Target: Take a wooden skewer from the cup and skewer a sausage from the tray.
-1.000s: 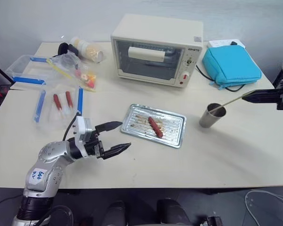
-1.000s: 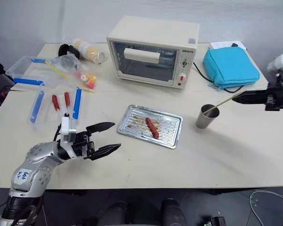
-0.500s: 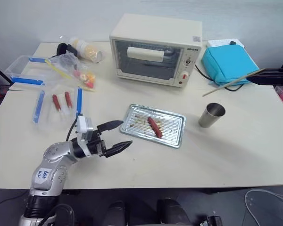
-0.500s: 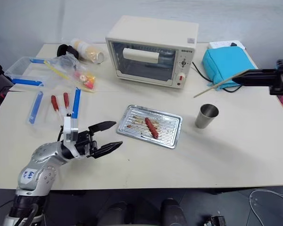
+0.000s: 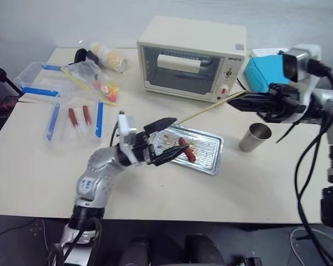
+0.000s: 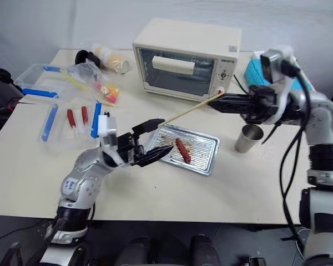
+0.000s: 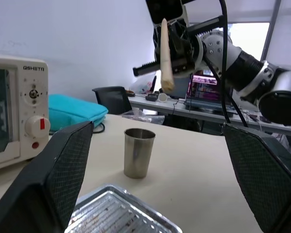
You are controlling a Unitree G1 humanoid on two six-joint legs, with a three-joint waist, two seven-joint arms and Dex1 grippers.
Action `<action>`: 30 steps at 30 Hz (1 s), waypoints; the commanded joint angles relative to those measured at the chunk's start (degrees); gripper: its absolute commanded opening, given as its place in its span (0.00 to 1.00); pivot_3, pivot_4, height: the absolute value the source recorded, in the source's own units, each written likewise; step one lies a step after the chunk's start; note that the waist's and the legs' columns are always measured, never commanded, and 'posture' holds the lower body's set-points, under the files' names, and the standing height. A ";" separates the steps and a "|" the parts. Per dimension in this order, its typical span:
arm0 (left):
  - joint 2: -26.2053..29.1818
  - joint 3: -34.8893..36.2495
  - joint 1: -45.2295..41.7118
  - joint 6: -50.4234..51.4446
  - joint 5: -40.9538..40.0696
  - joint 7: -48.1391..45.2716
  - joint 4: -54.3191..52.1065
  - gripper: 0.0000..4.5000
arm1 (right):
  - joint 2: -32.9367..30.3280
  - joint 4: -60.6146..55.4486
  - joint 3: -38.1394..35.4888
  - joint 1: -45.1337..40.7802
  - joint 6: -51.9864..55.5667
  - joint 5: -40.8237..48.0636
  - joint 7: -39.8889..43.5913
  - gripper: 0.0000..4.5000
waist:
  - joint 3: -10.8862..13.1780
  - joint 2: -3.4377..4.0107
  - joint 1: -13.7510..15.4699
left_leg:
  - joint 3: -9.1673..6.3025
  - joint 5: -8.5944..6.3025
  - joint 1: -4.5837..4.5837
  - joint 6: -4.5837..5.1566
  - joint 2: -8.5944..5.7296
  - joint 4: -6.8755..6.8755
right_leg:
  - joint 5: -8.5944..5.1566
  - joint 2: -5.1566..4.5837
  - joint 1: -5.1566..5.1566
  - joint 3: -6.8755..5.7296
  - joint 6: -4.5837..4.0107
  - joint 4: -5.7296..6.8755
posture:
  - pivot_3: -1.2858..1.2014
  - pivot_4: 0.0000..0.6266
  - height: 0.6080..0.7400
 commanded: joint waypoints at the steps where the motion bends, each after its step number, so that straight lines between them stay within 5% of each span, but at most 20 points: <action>1: -1.80 -1.26 -1.32 -1.91 0.71 0.23 -0.30 1.00 | 1.32 -4.36 -3.06 1.21 1.11 2.01 -1.77 0.01 | 0.00 0.00 -0.02 | -0.02 0.00 -0.02 0.00 0.00 -0.01 | 0.00 0.00 -0.01 -0.01 0.00 -0.03 | 0.52 0.24 1.00; 16: -3.00 0.09 -1.35 0.91 -3.26 2.77 -4.56 1.00 | 3.19 -10.42 -5.34 6.81 3.06 2.63 -5.83 0.01 | 0.00 0.00 -0.04 | -0.35 -0.03 -0.38 0.05 0.01 0.37 | 0.00 -0.01 -0.07 -0.30 0.00 0.07 | 0.52 0.24 1.00; 19: -3.18 -0.17 -1.43 0.95 -3.02 2.83 -4.36 0.87 | 3.82 -10.65 -5.49 6.56 3.17 2.96 -6.65 0.00 | 0.00 0.00 -0.05 | -0.39 -0.03 -0.40 0.06 0.01 0.39 | 0.00 -0.01 -0.07 -0.35 0.00 0.07 | 0.52 0.24 1.00; 30: -3.41 -0.36 -1.35 0.85 -2.81 3.19 -4.22 0.13 | 4.47 -11.58 -5.28 7.30 3.44 3.31 -7.67 0.00 | 0.00 0.00 -0.05 | -0.42 -0.04 -0.42 0.06 0.01 0.39 | 0.00 -0.01 -0.07 -0.39 0.00 0.05 | 0.52 0.24 1.00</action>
